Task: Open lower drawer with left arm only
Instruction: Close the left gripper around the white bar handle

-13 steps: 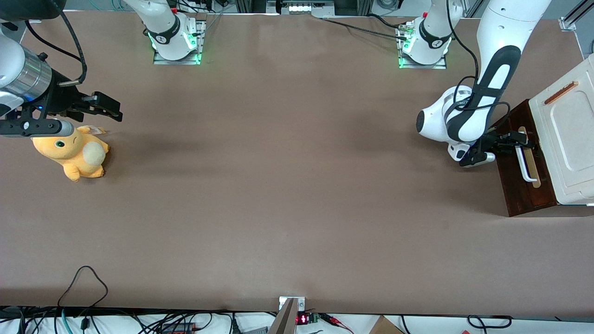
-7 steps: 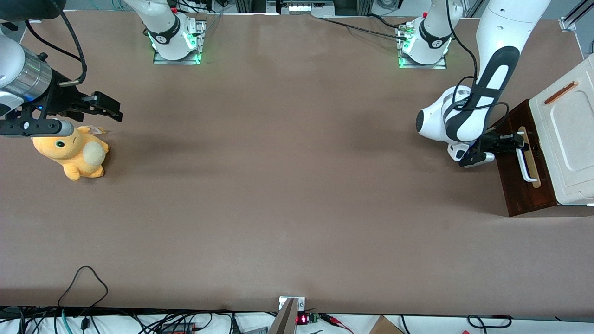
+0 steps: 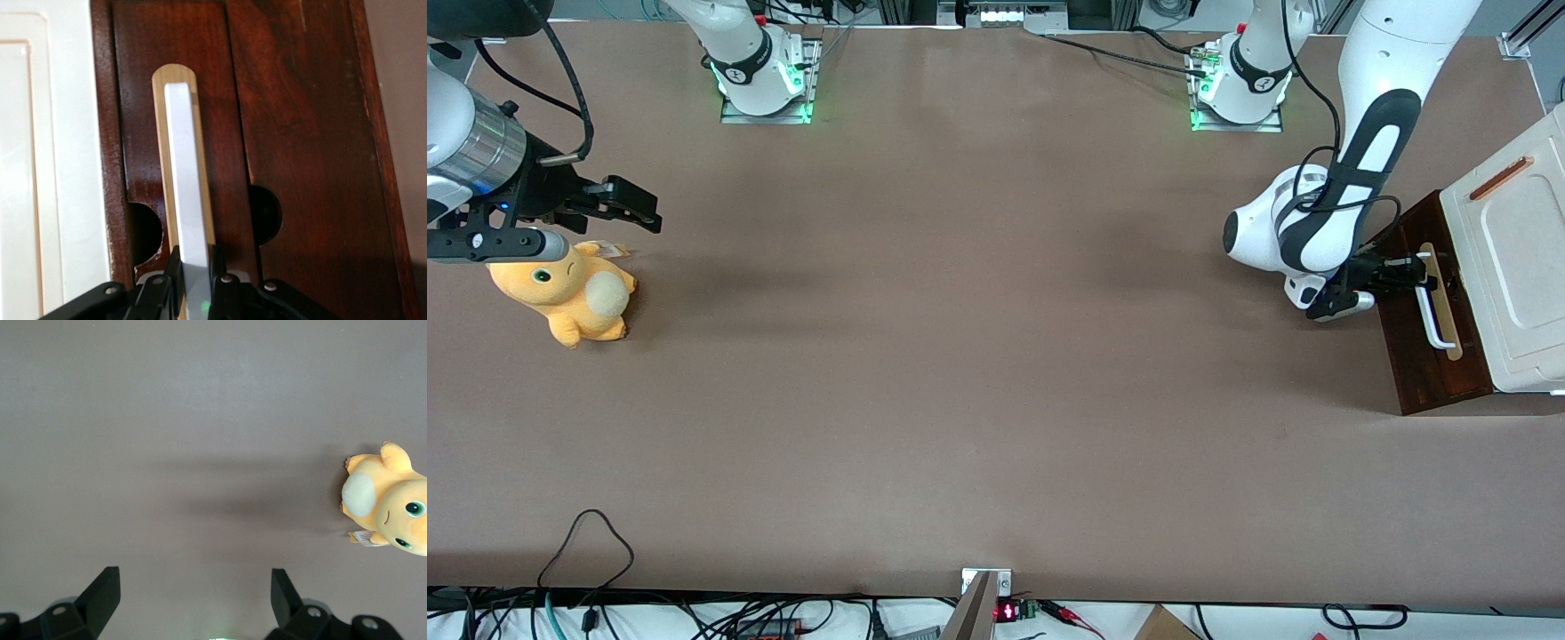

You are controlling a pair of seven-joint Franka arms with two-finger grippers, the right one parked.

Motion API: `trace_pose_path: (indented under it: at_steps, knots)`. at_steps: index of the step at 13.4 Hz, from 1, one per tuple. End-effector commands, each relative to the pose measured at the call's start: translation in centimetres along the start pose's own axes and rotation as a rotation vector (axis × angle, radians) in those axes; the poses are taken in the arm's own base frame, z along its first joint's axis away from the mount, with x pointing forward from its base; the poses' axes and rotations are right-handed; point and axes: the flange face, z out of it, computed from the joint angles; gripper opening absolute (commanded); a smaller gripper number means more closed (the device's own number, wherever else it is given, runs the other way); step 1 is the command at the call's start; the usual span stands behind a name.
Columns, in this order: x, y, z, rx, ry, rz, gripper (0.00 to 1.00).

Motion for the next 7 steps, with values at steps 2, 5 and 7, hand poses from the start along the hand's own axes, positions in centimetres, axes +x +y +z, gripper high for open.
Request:
trace_pose_path:
  at_steps: [2,5,7]
  knots:
    - [0.2,-0.2,-0.2,0.012,0.028,0.013,0.0]
    - [1.0,-0.6,-1.5,0.01,0.06,0.014,0.0]
    - [2.1,-0.7,-4.2,-0.022,0.116,0.018,0.0]
